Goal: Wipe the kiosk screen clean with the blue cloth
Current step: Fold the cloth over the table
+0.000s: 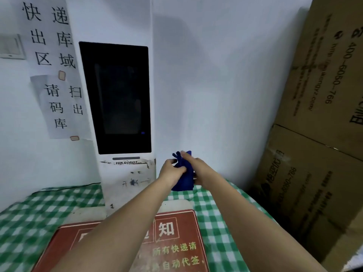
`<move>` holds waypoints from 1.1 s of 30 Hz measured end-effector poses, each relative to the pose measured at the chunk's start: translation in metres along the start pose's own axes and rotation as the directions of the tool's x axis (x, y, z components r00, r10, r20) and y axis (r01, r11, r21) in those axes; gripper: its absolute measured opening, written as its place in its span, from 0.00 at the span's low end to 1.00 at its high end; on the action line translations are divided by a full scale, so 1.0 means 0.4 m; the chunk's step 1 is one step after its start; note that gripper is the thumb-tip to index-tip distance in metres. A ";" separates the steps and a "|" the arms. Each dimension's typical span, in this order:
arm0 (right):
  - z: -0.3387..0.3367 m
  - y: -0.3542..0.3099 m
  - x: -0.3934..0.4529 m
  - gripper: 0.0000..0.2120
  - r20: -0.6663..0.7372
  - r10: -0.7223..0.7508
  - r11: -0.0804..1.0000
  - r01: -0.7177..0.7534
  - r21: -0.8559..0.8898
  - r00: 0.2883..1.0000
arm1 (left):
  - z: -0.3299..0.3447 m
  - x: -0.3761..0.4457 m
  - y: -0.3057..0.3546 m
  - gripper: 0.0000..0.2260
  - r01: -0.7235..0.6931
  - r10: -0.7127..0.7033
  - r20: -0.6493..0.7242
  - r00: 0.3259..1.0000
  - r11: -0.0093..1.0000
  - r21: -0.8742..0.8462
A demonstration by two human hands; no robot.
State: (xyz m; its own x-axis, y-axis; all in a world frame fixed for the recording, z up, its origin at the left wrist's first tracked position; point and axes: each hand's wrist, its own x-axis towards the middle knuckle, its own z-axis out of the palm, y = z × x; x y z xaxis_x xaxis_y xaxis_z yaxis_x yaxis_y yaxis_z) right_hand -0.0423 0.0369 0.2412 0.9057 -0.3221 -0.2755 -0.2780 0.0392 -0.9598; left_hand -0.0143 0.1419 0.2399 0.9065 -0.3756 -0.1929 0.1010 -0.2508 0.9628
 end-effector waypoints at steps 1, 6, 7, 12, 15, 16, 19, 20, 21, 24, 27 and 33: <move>-0.031 0.004 0.008 0.23 0.010 0.020 0.999 -0.020 0.038 1.000 | 0.025 0.007 0.002 0.17 0.012 -0.012 -0.027 1.000 1.000 -0.009; -0.143 0.035 0.037 0.18 -0.011 0.035 0.999 -0.035 0.001 0.999 | 0.101 0.047 0.009 0.06 0.077 -0.092 -0.096 0.991 0.986 -0.148; -0.161 0.039 0.041 0.17 -0.022 0.020 1.000 -0.021 -0.010 1.000 | 0.114 0.051 0.012 0.06 0.084 -0.102 -0.087 0.991 0.977 -0.197; -0.238 0.064 0.067 0.12 -0.095 -0.004 0.992 0.016 0.126 0.995 | 0.158 0.071 0.007 0.08 0.051 -0.075 -0.064 0.995 0.946 -0.320; -0.278 0.086 0.088 0.09 -0.163 -0.014 0.987 0.040 0.156 0.986 | 0.184 0.104 -0.008 0.08 0.031 -0.046 -0.067 0.997 0.975 -0.219; -0.290 0.096 0.092 0.08 -0.197 -0.019 0.991 0.045 0.126 0.980 | 0.196 0.112 -0.015 0.09 0.032 -0.042 -0.052 0.998 0.984 -0.177; -0.325 0.139 0.106 0.08 -0.288 -0.031 0.998 0.044 0.038 0.957 | 0.243 0.136 -0.054 0.15 0.061 -0.060 0.009 0.998 0.994 -0.087; -0.336 0.156 0.116 0.09 -0.307 -0.026 0.999 0.034 0.021 0.951 | 0.257 0.146 -0.069 0.17 0.064 -0.064 0.018 0.998 0.996 -0.056; -0.346 0.174 0.128 0.09 -0.324 -0.011 1.000 0.015 0.010 0.946 | 0.272 0.156 -0.084 0.20 0.070 -0.069 0.021 0.997 0.997 -0.027; -0.370 0.228 0.159 0.15 -0.358 0.064 0.997 -0.072 -0.011 0.932 | 0.304 0.184 -0.127 0.28 0.071 -0.070 -0.022 0.997 0.995 0.070; -0.393 0.291 0.180 0.19 -0.374 0.138 0.984 -0.170 -0.052 0.917 | 0.337 0.210 -0.179 0.25 0.073 -0.073 -0.008 0.997 0.984 0.161; -0.420 0.430 0.232 0.17 -0.357 0.070 0.942 -0.180 -0.285 0.932 | 0.403 0.265 -0.288 0.18 0.126 -0.161 0.119 0.980 0.957 0.261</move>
State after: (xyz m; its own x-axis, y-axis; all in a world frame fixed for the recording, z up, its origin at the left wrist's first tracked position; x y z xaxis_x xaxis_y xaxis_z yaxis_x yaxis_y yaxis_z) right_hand -0.0597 -0.1452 0.0596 0.7102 -0.6348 -0.3044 -0.5156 -0.1746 -0.8388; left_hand 0.0041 -0.0127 0.0781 0.8230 -0.4337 -0.3669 0.1036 -0.5204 0.8476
